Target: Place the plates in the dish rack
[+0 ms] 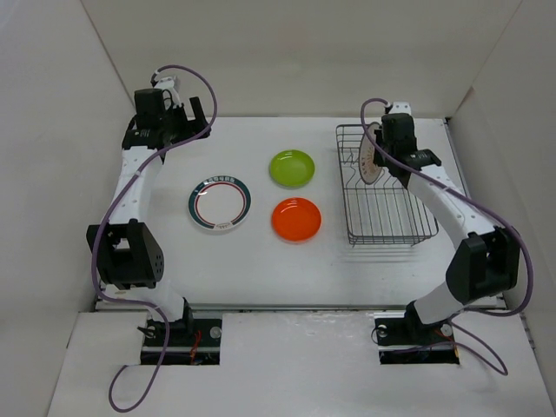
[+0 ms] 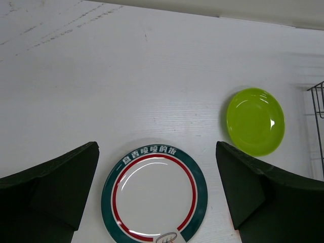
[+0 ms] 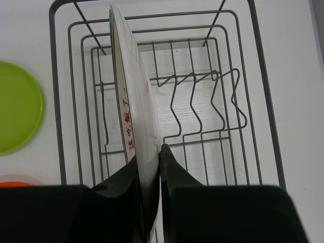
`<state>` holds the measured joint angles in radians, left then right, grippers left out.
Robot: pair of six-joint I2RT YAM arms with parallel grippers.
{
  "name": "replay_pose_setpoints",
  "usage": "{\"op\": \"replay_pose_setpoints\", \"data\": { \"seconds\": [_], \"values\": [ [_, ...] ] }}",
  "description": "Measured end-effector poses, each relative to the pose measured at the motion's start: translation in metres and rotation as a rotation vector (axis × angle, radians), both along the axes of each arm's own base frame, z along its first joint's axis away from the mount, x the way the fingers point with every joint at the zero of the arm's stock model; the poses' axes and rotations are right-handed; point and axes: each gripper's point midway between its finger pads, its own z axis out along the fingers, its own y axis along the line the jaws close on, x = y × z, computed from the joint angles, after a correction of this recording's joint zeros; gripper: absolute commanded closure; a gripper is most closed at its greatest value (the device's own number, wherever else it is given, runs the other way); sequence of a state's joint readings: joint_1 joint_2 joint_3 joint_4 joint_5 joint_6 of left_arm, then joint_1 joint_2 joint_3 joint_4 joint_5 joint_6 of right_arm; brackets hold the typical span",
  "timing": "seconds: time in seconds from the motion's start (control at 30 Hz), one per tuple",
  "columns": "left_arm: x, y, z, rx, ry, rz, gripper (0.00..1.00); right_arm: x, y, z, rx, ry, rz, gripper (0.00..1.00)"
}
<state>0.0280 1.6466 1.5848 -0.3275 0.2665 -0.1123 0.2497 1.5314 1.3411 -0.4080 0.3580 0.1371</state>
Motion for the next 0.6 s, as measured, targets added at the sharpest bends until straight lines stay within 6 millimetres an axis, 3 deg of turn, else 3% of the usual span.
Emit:
{"op": "replay_pose_setpoints", "data": {
  "seconds": [0.37, 0.53, 0.6],
  "values": [
    [-0.001, 0.001, -0.001, 0.005, 0.01, 0.007, 0.0, 0.015, 0.008, -0.019, 0.025, 0.032, -0.001, 0.99],
    [-0.001, 0.002, 0.0, 0.007, 0.012, 0.007, 0.0, 0.021, 0.01, -0.029, 0.036, 0.047, -0.011, 0.83],
    [0.0, 0.002, 0.001, 0.008, 0.01, 0.006, 0.0, 0.025, 0.012, -0.029, 0.042, 0.045, -0.015, 0.71]
  ]
}}
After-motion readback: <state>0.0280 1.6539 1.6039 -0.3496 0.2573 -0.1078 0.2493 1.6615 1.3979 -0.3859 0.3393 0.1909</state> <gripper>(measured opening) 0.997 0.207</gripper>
